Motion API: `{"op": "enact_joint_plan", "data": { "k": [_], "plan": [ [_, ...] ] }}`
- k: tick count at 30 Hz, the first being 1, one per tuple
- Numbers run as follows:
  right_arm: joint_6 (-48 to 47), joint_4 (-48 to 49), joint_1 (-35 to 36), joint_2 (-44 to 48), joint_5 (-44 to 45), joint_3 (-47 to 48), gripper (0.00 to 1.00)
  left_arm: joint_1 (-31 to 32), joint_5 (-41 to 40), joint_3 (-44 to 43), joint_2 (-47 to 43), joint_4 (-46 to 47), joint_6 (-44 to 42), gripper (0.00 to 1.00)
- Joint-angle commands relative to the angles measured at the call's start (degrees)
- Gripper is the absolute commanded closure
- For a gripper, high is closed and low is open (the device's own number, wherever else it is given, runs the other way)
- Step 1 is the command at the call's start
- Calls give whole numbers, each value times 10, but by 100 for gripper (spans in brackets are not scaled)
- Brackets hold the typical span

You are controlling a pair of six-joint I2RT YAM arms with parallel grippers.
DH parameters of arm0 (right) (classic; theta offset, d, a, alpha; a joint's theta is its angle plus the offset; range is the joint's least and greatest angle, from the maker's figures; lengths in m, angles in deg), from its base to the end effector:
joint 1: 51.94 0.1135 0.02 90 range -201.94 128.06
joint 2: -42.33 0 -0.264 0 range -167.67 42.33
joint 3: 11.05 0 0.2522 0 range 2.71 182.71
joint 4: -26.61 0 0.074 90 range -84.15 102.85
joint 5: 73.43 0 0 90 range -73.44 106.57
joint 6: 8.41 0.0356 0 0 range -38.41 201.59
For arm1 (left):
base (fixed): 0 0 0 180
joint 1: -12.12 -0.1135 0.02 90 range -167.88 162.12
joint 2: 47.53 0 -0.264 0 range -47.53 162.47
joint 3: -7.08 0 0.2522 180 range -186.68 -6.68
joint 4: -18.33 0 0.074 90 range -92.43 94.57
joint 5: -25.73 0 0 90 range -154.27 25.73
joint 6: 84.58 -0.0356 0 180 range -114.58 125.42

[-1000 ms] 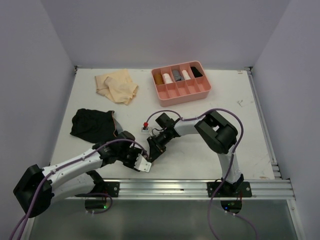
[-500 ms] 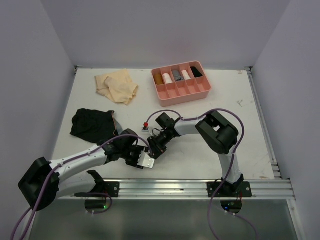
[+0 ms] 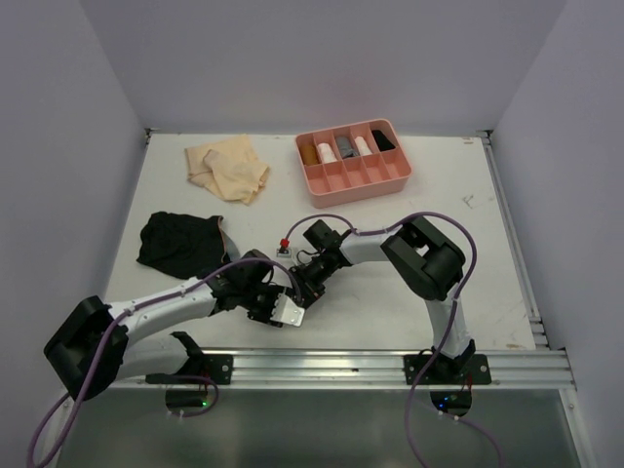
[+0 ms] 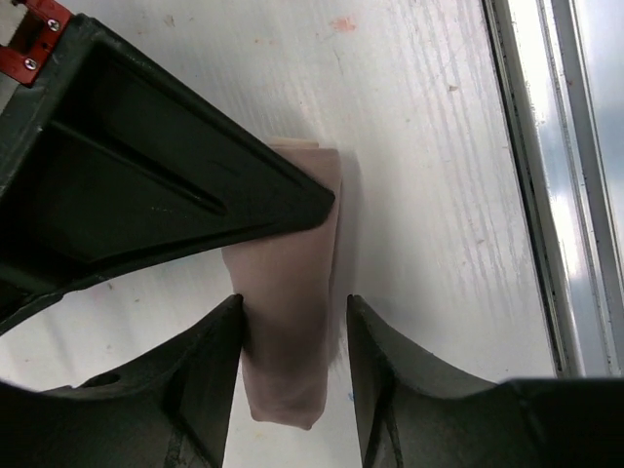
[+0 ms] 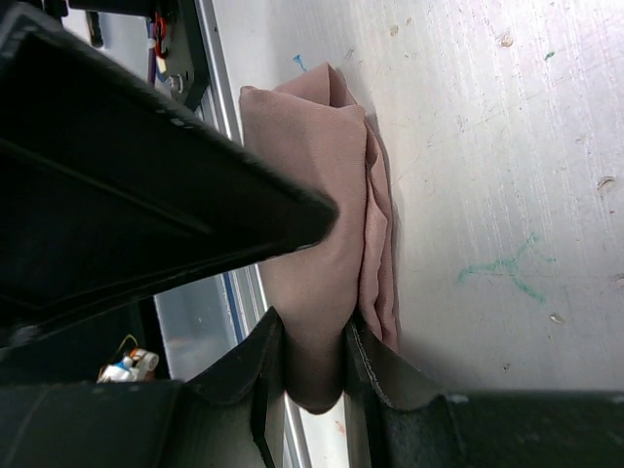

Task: Roll the underwear

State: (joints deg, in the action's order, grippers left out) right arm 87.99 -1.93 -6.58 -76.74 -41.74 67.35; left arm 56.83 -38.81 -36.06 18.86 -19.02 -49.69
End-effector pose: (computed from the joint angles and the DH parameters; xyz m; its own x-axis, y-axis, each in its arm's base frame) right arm 0.2402 0.2863 0.0932 -0.7181 -0.6439 -0.2641 -0.5091 0.2274 0.8301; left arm 0.1300 -0.1502 0.1634 0.2899 0.7551 -0.5880 0.9570 -0.2206 0.1884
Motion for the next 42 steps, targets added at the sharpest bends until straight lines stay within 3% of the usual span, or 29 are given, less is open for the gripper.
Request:
{"op": "enact_joint_plan", "data": {
  "k": [1,3,5,7,8,10,11,19,27,31,36,42],
  "plan": [
    [-56,-39,-4,-28,183,-26,100,-5,5,1,35,20,-7,53],
    [-56,-41,-4,-29,182,-25,99,-13,-1,11,43,33,-10,60],
    [-51,-40,-5,-26,181,-26,91,-20,5,10,51,29,-11,75],
    [-43,-31,-8,-15,180,-32,86,-26,11,3,59,19,-15,83],
    [-31,-27,-14,-10,181,-36,74,-30,15,0,65,7,-16,90],
    [-11,-17,-24,16,180,-42,66,-35,24,-11,87,-17,-20,94],
    [-4,-15,-33,28,180,-43,54,-42,28,-16,96,-23,-19,96],
    [55,-25,-83,210,302,-59,42,-113,68,-95,222,-106,-45,98],
    [46,-59,-78,428,387,-107,48,-119,85,-170,329,-161,-67,97],
    [18,-88,-40,510,413,-120,60,-123,89,-208,379,-192,-67,96],
    [-22,-142,80,516,496,-82,66,-130,97,-250,430,-213,-66,96],
    [-84,-163,198,428,579,-42,64,-133,97,-272,460,-228,-66,95]
  ]
}}
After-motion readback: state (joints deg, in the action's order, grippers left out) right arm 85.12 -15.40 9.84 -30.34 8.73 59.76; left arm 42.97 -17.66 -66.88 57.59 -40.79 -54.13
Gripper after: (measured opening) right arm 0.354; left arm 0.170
